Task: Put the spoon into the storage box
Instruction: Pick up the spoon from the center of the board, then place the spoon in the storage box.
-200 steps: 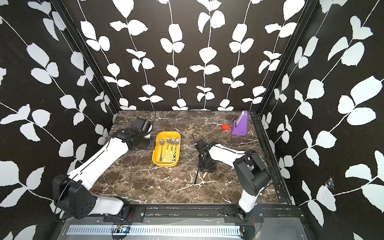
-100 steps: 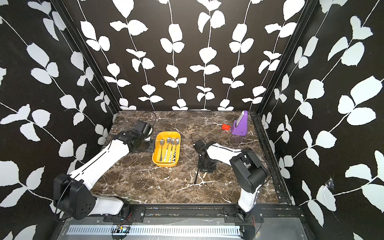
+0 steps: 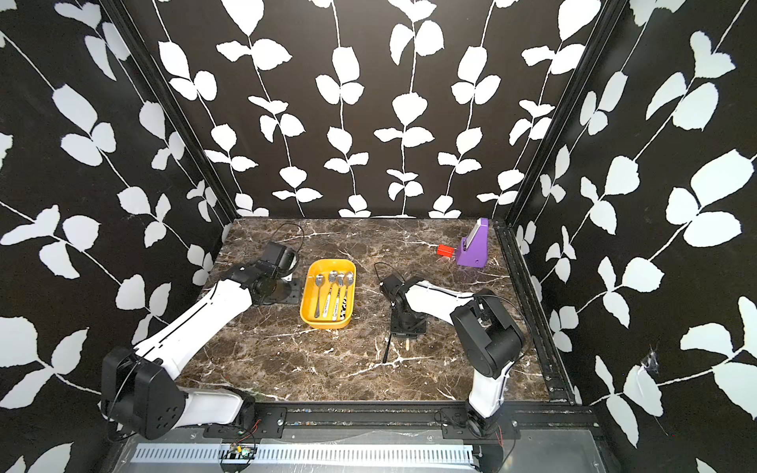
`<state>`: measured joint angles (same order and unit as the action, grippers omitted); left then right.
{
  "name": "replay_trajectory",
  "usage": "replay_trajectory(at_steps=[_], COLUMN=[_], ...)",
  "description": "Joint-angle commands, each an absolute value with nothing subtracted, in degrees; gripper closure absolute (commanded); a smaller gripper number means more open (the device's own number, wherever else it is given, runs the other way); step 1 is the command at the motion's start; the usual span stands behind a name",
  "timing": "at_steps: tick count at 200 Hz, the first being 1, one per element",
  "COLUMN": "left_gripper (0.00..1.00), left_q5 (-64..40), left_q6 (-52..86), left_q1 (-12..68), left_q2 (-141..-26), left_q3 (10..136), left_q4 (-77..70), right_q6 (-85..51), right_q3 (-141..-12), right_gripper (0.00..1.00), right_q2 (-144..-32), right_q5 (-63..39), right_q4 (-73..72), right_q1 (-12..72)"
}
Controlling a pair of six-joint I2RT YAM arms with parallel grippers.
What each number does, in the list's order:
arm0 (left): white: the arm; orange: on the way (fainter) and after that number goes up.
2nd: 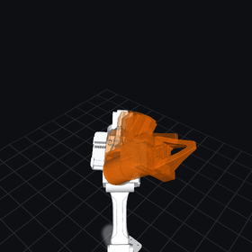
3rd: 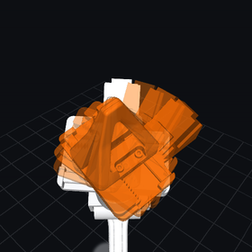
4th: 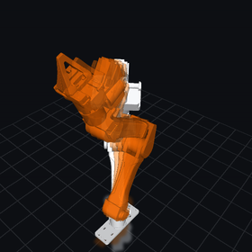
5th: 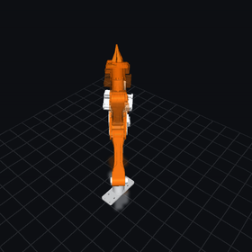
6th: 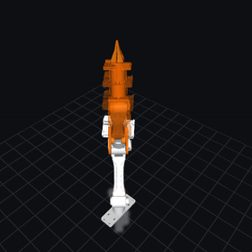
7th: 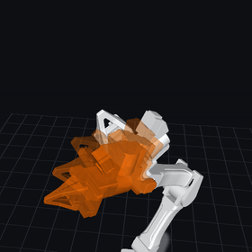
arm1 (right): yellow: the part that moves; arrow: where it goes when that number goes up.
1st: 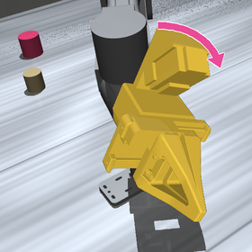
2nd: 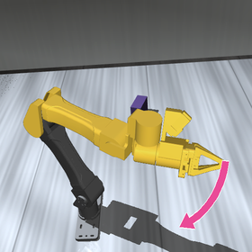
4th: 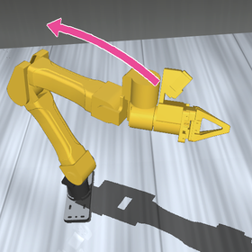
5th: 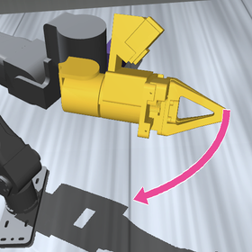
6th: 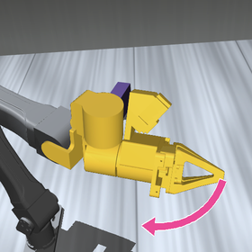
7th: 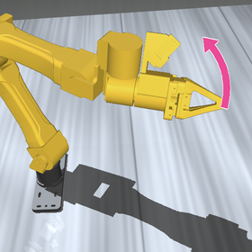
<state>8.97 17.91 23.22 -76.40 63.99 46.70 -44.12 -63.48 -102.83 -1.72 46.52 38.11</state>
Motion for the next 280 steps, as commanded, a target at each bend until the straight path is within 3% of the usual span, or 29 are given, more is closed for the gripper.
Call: replay_trajectory(at_steps=[1, 86, 119, 205, 280], left_gripper=[0.49, 0.49, 0.46, 0.43, 0.43], left_q5=[10.6, 16.9, 18.7, 22.2, 21.8], left_q6=[16.7, 16.3, 16.0, 17.1, 17.1], left_q1=[22.5, 20.3, 19.3, 18.6, 18.5], left_q2=[-73.9, -67.2, -64.6, -58.1, -59.4], left_q3=[62.9, 59.2, 58.6, 55.2, 55.2], left_q4=[47.0, 50.1, 51.9, 54.3, 52.8], right_q6=[-42.5, -40.9, -43.3, -45.0, -48.1], right_q3=[-65.7, -87.8, -100.5, -139.5, -145.2], right_gripper=[1.0, 1.0, 1.0, 1.0, 1.0], right_q2=[-102.8, -101.3, -109.3, -138.1, -147.4], right_q5=[2.7, -3.4, -10.5, -17.3, -19.9], right_q4=[43.4, 54.8, 55.1, 65.1, 63.4], right_q1=[37.5, 39.1, 42.2, 49.3, 50.6])
